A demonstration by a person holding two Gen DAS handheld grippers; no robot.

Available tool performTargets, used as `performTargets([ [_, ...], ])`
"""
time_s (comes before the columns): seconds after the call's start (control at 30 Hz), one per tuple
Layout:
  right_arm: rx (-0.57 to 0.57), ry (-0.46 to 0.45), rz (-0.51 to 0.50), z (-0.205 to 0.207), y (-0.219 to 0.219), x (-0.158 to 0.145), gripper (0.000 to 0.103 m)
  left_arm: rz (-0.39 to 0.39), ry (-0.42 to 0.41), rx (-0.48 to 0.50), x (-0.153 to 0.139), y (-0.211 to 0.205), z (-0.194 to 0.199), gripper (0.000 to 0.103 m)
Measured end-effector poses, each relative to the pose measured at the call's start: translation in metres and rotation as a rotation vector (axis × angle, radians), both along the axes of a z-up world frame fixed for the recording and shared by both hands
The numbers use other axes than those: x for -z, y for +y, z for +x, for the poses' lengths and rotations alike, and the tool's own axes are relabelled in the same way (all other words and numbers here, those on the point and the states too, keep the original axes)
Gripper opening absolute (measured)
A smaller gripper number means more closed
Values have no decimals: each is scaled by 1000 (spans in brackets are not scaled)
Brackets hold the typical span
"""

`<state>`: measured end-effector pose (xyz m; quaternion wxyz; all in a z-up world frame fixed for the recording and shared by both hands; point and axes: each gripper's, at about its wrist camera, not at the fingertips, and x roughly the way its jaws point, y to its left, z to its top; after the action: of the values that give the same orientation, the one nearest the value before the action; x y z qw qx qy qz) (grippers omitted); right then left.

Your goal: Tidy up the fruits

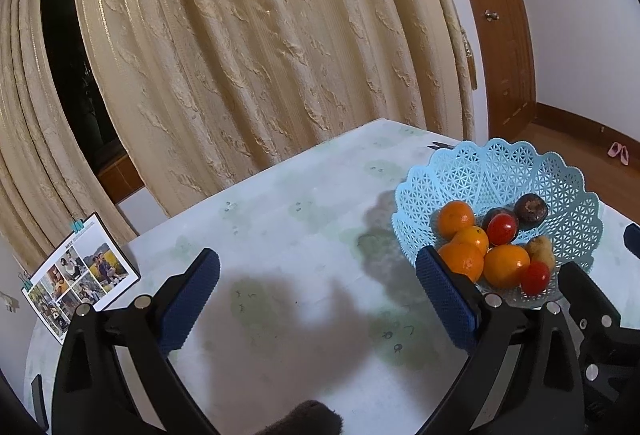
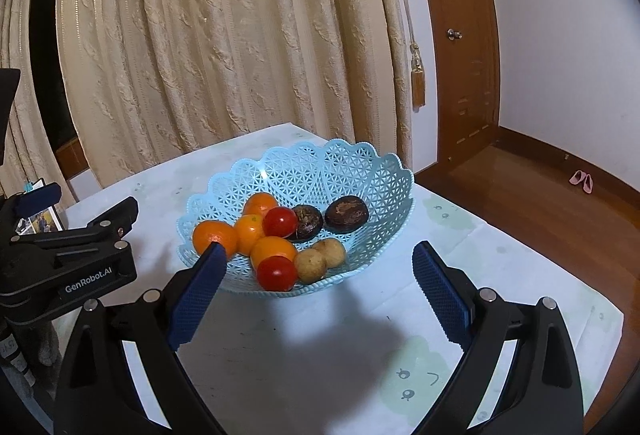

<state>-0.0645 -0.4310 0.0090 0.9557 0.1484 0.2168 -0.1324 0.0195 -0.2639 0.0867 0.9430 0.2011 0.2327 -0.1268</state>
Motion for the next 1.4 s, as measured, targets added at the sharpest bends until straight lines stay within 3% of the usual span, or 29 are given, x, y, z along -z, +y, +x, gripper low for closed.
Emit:
performTargets([
  [1.17, 0, 2, 2, 1, 0, 0, 96, 31, 10, 42, 1, -6, -6, 98],
  [1.4, -77, 31, 20, 2, 13, 5, 96, 14, 100, -9, 2, 25, 1, 98],
])
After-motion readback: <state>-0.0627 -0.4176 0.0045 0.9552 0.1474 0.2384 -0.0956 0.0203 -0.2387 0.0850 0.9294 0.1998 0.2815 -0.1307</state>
